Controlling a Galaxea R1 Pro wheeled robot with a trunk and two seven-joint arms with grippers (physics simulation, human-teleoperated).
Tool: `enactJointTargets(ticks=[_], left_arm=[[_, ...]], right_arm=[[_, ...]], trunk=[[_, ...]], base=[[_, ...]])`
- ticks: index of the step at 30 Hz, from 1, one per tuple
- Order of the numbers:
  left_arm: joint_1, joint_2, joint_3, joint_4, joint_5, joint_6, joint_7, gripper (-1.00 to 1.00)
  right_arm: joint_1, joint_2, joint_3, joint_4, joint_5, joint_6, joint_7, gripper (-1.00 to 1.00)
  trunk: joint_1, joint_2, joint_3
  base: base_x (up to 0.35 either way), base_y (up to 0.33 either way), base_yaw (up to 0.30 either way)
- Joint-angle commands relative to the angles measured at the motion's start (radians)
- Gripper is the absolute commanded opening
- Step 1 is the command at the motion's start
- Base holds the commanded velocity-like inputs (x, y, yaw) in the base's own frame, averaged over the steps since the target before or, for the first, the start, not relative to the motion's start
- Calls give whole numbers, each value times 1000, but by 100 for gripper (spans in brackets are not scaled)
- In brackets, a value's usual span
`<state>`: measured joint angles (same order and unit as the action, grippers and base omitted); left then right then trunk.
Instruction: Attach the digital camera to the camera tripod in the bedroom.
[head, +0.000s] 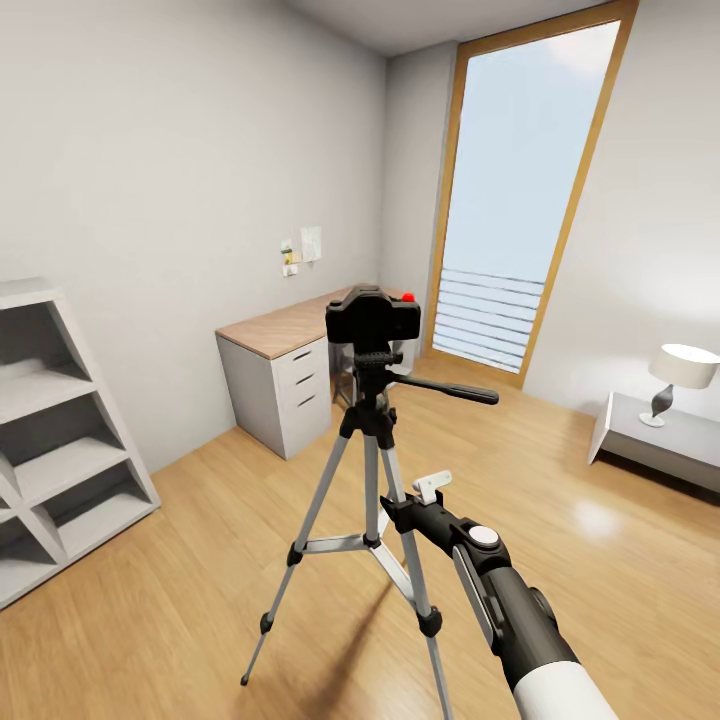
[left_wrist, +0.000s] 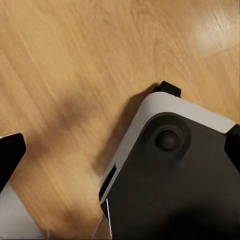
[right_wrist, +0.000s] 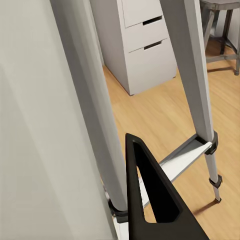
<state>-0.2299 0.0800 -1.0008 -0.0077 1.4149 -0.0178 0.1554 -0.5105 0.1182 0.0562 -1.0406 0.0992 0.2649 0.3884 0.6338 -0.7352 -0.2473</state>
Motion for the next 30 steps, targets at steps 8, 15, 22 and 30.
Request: enactJointTargets(ticks=[8,15,22,30], left_arm=[[17,-5,-9,0,87,-3,22,100],[19,-5,-10,-4,96,-13,23,100],[20,-5,-10,-6,103,-20,23,100],[20,-7,-11,-8,101,-30,23,100]], right_arm=[[0,0,0,73,33,21,4,-100],[0,0,-1,73,35,19,3,-100],[0,-1,-3,73,33,24,4,100],[0,-2,-4,73,35,27,4,100]], trunk=[[0,-1,-2],[0,-1,-2],[0,-1,-2],[0,-1,-2]], base=[[0,0,0],[0,0,0],[0,0,0],[0,0,0]])
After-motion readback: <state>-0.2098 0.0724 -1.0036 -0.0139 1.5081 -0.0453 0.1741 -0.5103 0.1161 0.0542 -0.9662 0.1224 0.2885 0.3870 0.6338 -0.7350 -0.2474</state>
